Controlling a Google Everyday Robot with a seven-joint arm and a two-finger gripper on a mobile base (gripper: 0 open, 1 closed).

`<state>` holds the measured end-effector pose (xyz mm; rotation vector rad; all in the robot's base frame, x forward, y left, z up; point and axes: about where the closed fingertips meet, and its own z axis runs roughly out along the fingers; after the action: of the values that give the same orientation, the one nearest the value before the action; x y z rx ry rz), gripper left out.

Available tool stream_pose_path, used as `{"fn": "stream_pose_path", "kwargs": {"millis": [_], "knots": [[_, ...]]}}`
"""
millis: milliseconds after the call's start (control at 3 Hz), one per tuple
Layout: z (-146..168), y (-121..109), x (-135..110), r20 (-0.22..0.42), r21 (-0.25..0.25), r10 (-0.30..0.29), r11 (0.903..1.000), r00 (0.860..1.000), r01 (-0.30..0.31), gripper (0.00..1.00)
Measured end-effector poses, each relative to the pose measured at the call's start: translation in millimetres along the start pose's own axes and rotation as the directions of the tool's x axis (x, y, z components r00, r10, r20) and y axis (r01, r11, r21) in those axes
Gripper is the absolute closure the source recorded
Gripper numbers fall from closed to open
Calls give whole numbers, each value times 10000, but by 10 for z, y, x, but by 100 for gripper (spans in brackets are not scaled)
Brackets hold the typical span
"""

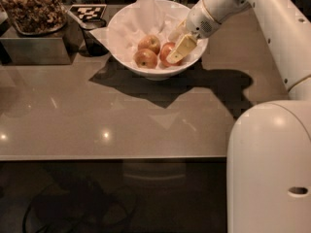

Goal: Pick apple from white bowl

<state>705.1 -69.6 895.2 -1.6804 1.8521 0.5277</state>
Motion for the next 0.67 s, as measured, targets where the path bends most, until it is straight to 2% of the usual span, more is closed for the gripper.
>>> {"fn": "stream_pose_path", "kwargs": {"millis": [333,667], "knots": [[112,-40,5,57,-190,60,9998,10000,-59,32],[206,-93,50,54,-284,221,9994,9997,-219,21]]}}
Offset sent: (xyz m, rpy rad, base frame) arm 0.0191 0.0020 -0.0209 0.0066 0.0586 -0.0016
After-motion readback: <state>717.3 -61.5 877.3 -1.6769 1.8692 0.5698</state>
